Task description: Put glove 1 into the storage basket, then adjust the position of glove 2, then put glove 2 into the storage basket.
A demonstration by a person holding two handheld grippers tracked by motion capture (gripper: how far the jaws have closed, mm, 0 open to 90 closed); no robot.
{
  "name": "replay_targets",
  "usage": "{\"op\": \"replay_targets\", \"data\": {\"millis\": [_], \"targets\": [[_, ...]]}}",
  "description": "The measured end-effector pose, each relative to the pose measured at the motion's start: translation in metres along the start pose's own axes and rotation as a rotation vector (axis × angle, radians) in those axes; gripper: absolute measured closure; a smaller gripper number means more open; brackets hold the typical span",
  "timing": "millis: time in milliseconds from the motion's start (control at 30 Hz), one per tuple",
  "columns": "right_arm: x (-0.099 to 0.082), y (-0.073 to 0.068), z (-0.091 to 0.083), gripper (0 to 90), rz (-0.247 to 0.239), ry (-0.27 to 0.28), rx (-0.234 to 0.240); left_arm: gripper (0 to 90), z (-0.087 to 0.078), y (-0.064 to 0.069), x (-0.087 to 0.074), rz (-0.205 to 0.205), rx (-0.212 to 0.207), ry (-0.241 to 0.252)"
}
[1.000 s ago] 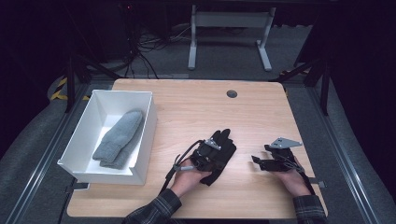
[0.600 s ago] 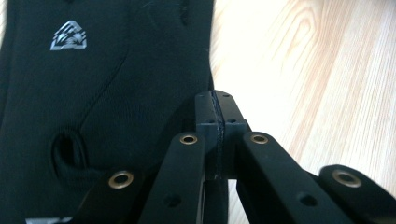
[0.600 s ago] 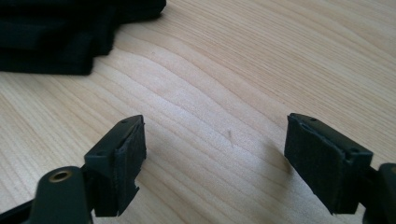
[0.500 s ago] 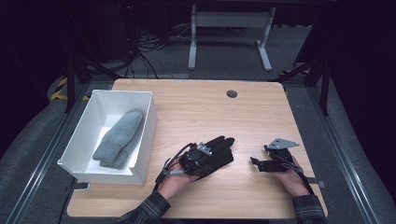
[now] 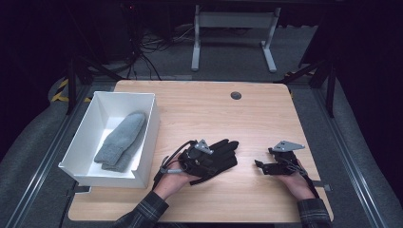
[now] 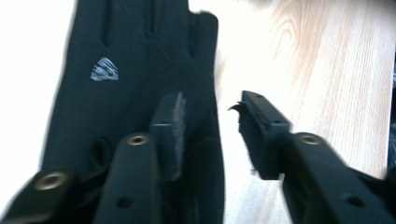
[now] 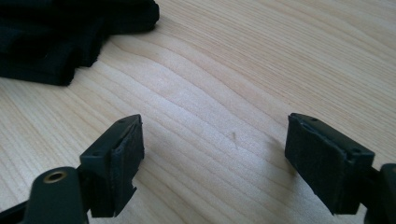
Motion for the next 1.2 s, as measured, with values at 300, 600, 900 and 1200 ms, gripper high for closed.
{"op": "replay_targets", "data": {"millis": [300, 600, 900, 1200], "targets": [[0.0, 0.0, 0.0, 19.7, 0.002, 0.001, -0.001, 31.3, -0.002, -0.019, 0.007, 0.025, 0.027, -0.009], [0.0, 0.0, 0.0, 19.7, 0.002, 0.0, -0.001, 18.3, 0.008, -0.037, 0.019, 0.058, 0.053, -0.049], [0.0, 0.0, 0.0, 19.7, 0.002, 0.001, -0.001, 15.0, 0.024, -0.049, 0.011, 0.031, 0.052, -0.091], [0.0, 0.0, 0.0, 19.7, 0.002, 0.001, -0.001, 16.1, 0.028, -0.049, 0.006, 0.051, 0.063, -0.103]]}}
Point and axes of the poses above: each handheld gripper's, and its own axes: z roughly forward along the jaws, x roughly out of its top, y roughly to its right, the point moved 4 cm from there along z, roughly forward along the jaws, and after that the axes turned 11 degrees about -x, right-handed, at the moved point
